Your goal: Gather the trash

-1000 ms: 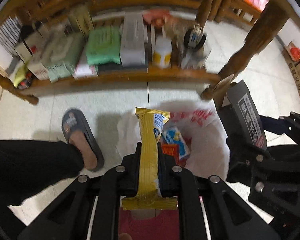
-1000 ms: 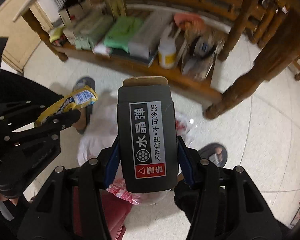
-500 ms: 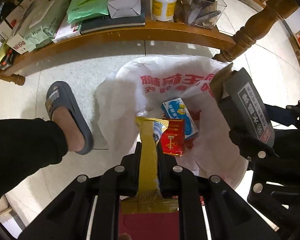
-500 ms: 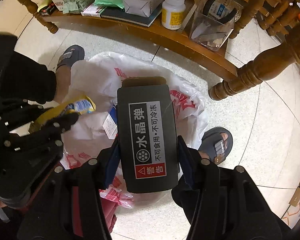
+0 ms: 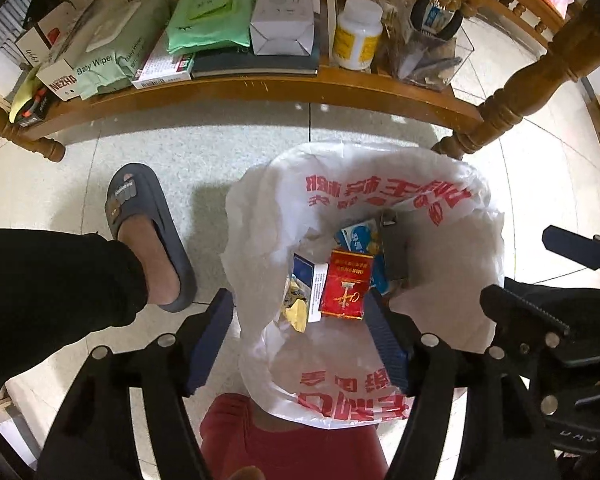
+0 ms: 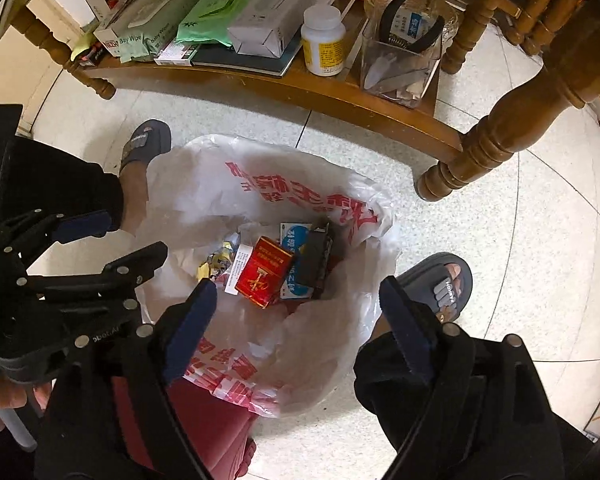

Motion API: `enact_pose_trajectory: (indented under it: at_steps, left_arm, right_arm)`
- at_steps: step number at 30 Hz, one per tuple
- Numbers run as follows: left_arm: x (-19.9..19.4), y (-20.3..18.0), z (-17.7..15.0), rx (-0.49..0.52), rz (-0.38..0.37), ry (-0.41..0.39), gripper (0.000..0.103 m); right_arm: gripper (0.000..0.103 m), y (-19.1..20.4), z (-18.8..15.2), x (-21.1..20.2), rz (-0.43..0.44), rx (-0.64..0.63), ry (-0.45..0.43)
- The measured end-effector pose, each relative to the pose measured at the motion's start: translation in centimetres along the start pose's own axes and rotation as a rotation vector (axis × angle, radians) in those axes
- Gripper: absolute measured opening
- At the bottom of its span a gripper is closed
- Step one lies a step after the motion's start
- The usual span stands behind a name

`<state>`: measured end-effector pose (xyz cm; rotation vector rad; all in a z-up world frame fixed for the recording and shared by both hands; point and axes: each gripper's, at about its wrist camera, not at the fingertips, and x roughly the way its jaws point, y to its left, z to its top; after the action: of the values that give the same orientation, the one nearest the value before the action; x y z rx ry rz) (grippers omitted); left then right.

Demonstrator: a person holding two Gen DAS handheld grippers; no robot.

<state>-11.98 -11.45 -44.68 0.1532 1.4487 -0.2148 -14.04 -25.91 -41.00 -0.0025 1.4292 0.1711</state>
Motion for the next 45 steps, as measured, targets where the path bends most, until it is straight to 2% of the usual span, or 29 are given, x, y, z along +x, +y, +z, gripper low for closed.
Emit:
enact_pose_trajectory:
  at_steps: [5,7,9,16,24,32,37,45]
  left_arm:
    - [-1.1,0.5,0.3,-0.017,-0.014,-0.025,0.077]
    - [-2.2,0.5,0.5,-0.017,-0.012,-0.052,0.083]
    - [-3.3,0.6,0.8,-0.021,-0.017,-0.079,0.085]
    - [-9.9,1.7,2.7,-0.035,0.011,-0.243,0.095]
    - [-16.4,4.2,4.1,-0.058,0.03,-0.37,0.095]
    - [-22.3,7.3,5.6,-0.085,0.059,-0.476,0.095]
    - [-26.2,8.7,6.3,-0.084,0.078,-0.551,0.095]
    - [-33.0,9.6,7.0,-0.094,0.113,-0.699,0.095]
  right_arm:
    - [0.081,0.1,0.1,-1.2,-0.003,0.013,-0.019]
    - [0.082,0.0,0.1,-2.2,0.005,0.018,-0.037]
    - [0.082,-0.3,0.2,-3.3,0.008,0.023,-0.051]
    - [0.082,-1.0,1.6,-10.3,0.03,0.052,-0.169]
    - [0.087,-0.1,3.0,-19.8,0.037,0.025,-0.323]
    - [0.088,1.8,3.7,-26.0,0.023,-0.001,-0.401]
    - [0.093,2.5,4.1,-30.1,0.016,0.0,-0.49]
    - [0.094,2.9,5.1,-35.5,-0.022,0.06,-0.635]
